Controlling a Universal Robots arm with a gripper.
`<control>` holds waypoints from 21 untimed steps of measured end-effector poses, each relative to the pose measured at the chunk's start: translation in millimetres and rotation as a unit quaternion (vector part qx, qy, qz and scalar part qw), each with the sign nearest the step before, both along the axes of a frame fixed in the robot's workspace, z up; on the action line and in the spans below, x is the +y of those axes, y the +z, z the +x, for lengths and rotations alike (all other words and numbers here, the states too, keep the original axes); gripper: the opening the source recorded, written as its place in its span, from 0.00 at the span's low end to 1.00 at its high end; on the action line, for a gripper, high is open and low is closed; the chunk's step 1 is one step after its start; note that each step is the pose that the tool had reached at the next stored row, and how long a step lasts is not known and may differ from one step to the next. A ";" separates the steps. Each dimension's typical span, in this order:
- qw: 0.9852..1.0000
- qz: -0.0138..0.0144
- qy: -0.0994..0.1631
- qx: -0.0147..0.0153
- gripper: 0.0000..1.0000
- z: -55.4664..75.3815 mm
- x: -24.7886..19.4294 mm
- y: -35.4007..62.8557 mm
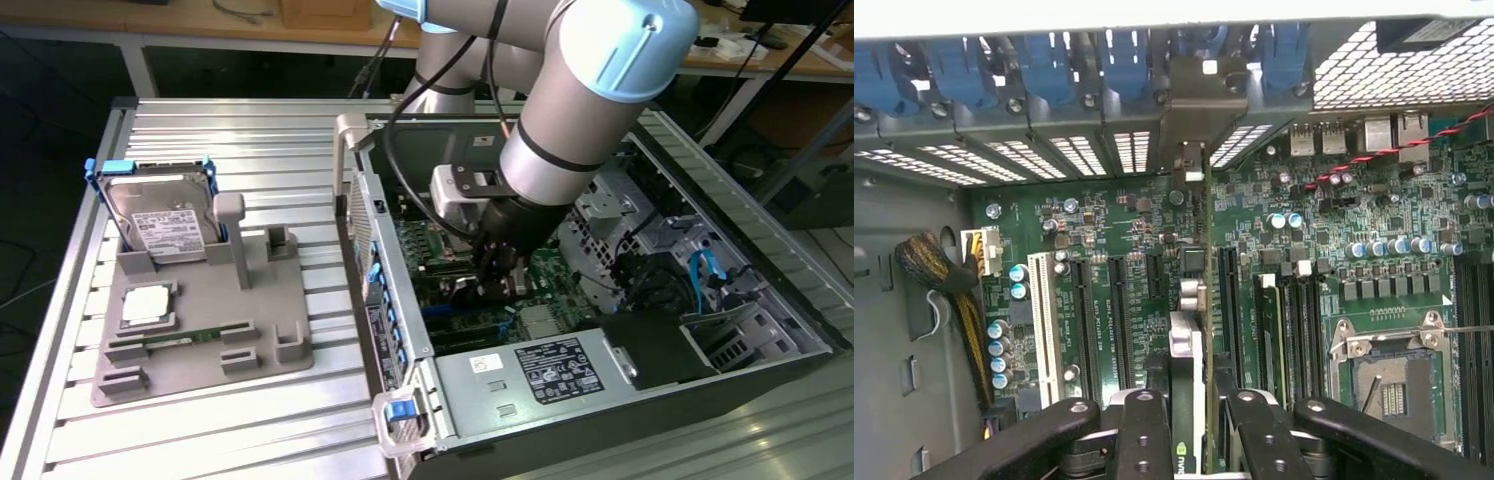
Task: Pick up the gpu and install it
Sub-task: 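Insert the gpu into the slot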
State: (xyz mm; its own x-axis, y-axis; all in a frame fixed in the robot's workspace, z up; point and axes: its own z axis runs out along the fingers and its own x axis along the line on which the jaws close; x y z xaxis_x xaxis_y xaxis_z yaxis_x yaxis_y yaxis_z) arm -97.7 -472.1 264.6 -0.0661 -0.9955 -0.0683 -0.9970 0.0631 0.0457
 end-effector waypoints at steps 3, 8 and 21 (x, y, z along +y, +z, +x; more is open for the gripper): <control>1.000 0.000 0.010 0.000 0.27 0.0 0.1 0.0; 1.000 0.000 0.026 0.000 0.27 0.0 0.1 0.0; 1.000 -0.001 0.027 0.000 0.27 -0.8 4.4 0.0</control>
State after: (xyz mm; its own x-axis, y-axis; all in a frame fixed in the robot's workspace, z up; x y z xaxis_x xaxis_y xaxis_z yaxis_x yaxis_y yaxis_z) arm -98.6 -467.8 264.6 -0.0119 -0.9977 -0.0672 -0.9989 0.0089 0.0451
